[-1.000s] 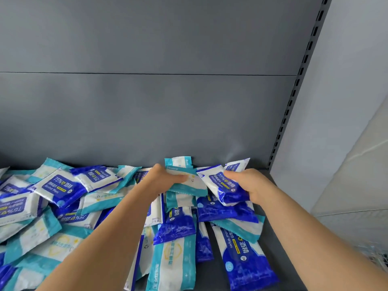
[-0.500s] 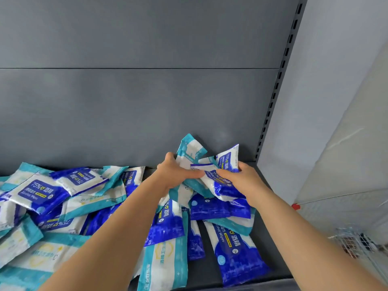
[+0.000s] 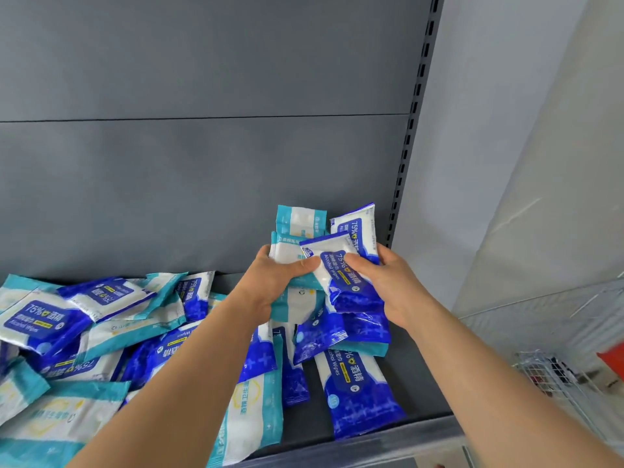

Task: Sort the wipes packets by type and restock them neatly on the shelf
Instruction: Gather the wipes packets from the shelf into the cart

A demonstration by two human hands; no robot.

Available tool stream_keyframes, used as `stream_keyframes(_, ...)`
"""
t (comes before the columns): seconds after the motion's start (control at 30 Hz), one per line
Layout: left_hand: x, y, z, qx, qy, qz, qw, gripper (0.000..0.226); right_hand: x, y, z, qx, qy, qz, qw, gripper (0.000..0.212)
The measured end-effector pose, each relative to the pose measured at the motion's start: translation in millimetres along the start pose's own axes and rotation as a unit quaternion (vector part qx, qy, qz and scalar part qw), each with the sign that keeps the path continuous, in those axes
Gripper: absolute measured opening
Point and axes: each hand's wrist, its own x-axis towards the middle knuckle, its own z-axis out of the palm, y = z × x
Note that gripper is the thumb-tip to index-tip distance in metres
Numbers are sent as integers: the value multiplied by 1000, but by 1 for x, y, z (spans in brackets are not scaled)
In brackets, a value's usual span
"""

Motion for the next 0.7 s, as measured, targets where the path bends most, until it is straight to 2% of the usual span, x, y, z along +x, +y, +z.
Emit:
stream_keyframes(0.13,-6,-12,1,20,-25,-16,999,59,-9,10,-2,-25,7,7,1000,42)
stream_keyframes(0.27,-12,-14,5,11,-33,-17,999,55,-19,9,-7,-1,8,3,1000,37)
stream_keyframes(0.5,-23,-9,23,11,17,63,998,53,-31,-1,-10,12,2,-32,999,36)
stream_keyframes(0.7,-35,11,25,-28,10,101,994,57,-39,-21,-9,60,-13,-66,996,28)
